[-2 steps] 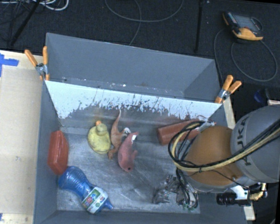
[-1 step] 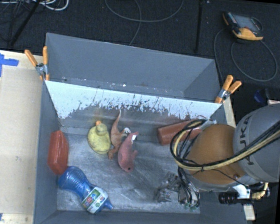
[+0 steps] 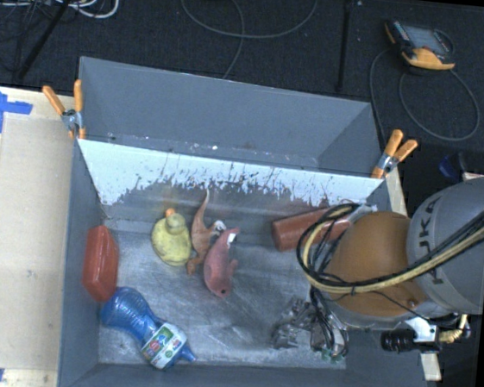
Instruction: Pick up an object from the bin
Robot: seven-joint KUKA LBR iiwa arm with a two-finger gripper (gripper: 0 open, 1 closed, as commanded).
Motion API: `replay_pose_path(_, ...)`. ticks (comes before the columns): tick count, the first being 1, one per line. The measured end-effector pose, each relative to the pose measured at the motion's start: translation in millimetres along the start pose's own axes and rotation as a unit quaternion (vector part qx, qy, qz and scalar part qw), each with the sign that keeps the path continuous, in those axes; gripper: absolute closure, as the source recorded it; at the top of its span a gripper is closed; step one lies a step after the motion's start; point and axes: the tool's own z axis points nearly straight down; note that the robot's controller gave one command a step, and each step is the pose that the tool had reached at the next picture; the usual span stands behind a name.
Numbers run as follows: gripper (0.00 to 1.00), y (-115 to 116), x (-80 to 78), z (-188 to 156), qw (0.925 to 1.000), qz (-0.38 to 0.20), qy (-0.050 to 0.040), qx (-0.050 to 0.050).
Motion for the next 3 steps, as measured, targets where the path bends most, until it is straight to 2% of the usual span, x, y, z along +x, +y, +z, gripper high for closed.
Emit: replay_pose_path(3,1.00,0,-0.1,-37,1.0000,0.000,-0.0009,0.000)
